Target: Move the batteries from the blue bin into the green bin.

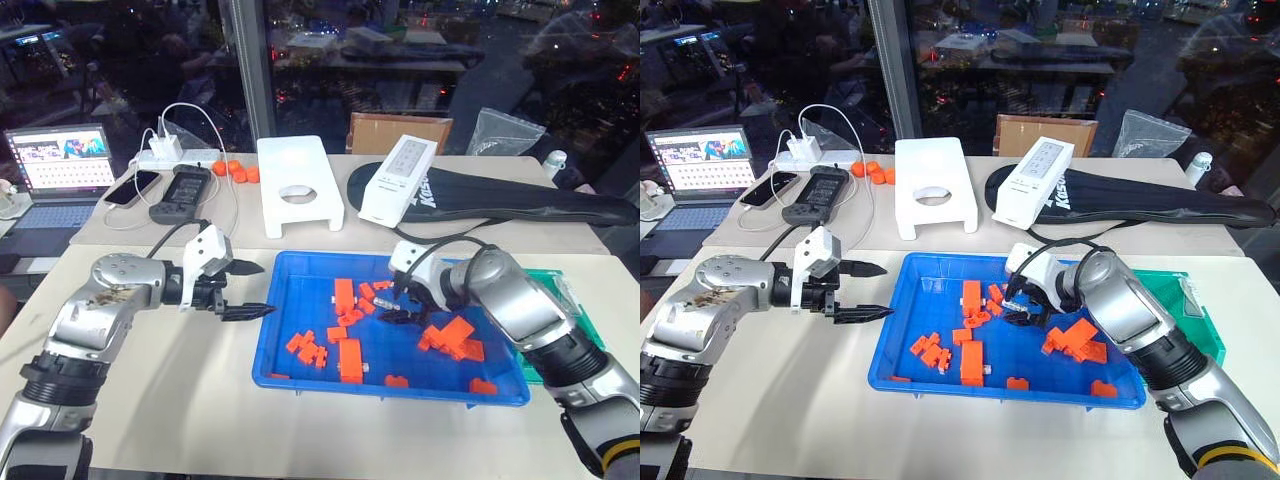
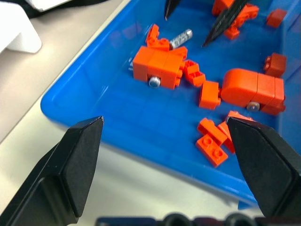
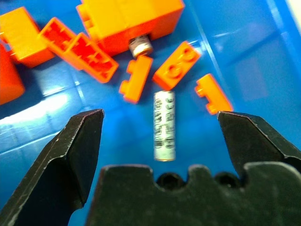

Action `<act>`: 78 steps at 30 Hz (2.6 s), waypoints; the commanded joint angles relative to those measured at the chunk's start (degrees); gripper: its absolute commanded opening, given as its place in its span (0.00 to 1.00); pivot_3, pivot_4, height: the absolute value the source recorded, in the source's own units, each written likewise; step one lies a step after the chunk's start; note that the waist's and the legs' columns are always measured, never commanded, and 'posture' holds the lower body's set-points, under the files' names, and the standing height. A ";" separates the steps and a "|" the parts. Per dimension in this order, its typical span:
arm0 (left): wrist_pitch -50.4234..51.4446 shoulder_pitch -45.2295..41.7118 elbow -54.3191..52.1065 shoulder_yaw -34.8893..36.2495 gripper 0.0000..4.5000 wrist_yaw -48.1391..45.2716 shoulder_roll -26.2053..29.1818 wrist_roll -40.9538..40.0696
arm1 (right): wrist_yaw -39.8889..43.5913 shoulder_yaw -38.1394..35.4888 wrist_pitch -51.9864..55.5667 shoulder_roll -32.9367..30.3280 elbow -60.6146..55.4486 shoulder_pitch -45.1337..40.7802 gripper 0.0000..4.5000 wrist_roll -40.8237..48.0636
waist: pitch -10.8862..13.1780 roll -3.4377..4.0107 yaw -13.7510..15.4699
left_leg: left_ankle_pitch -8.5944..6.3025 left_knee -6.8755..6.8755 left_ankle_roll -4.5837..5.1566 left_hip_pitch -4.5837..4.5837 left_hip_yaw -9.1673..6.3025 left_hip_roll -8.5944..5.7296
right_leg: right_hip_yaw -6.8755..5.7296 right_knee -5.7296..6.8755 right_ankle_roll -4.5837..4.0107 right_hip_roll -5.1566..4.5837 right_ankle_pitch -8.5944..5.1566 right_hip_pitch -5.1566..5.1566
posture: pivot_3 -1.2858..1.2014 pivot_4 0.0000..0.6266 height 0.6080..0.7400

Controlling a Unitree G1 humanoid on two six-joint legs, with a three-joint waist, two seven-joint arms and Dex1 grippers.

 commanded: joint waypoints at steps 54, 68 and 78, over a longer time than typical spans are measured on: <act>-3.83 -8.09 2.56 0.87 1.00 -2.03 -9.30 -4.58 | 1.88 -23.93 8.94 -18.57 -17.22 9.26 0.78 17.69 | -0.12 0.36 -1.89 | 0.00 -0.04 0.03 0.08 -0.25 -0.13 | 0.02 -0.02 0.26 -0.01 -0.13 0.18 | 0.52 0.24 0.86; -4.39 -5.72 1.46 0.26 1.00 -2.49 -6.76 -3.15 | 7.11 1.51 -3.30 -9.25 -21.96 2.15 0.78 11.87 | -0.12 0.36 -0.17 | 0.00 0.22 0.02 -0.26 -0.36 -0.16 | -0.06 -0.01 0.27 -0.01 -0.15 0.07 | 0.52 0.24 0.86; -3.52 -3.32 -0.93 1.69 1.00 -1.32 -5.43 -3.44 | 12.16 2.70 -9.52 -5.77 -13.18 -2.50 0.78 8.86 | -0.12 0.35 -0.09 | 0.01 0.22 0.03 -0.25 -0.37 -0.15 | -0.06 0.05 0.13 0.01 -0.07 0.04 | 0.52 0.24 0.86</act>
